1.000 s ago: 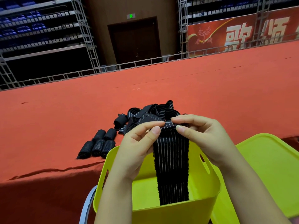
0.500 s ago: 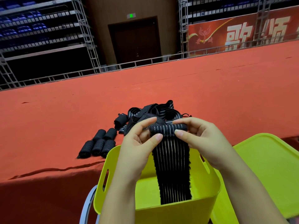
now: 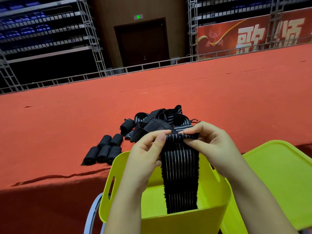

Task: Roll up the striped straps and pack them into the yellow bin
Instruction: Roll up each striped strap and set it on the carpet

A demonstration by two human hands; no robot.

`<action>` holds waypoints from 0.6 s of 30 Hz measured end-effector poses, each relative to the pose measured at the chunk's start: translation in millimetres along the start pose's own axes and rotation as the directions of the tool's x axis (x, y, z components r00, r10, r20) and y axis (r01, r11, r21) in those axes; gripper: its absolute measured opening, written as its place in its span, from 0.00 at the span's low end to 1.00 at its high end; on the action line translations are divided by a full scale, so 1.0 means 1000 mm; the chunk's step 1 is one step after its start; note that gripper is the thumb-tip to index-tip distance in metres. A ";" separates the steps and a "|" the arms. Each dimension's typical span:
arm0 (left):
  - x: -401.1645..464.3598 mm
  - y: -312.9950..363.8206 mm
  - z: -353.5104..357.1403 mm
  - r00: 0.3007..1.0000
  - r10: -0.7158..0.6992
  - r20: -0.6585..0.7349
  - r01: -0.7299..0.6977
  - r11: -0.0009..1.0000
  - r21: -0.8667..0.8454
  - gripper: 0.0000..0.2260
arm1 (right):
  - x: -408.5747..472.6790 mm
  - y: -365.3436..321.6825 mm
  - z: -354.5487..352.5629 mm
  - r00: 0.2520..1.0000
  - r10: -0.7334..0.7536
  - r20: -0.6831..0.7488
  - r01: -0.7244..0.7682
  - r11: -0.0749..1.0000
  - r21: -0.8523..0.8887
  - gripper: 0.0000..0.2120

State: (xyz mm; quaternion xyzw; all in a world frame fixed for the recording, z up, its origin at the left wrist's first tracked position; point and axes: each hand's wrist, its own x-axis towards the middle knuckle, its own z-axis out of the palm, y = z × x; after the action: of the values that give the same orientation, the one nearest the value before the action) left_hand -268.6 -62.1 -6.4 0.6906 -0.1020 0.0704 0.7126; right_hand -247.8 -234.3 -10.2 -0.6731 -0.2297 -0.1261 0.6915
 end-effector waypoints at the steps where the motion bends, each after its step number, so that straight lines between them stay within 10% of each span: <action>1: 0.000 0.000 0.001 1.000 0.010 -0.014 -0.010 1.000 0.012 0.10 | 0.000 0.000 0.000 1.000 0.000 0.000 0.000 1.000 -0.017 0.17; 18: -0.004 -0.006 -0.002 0.992 0.124 0.023 -0.123 0.991 -0.058 0.18 | -0.003 -0.005 -0.005 0.974 0.225 0.037 -0.226 0.973 0.053 0.14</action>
State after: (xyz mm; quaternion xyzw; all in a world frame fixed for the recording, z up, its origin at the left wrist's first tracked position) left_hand -270.7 -60.0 -13.1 0.6635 -0.1559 0.1024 0.7246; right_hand -251.8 -239.7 -7.1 -0.6768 -0.1658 -0.0299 0.7166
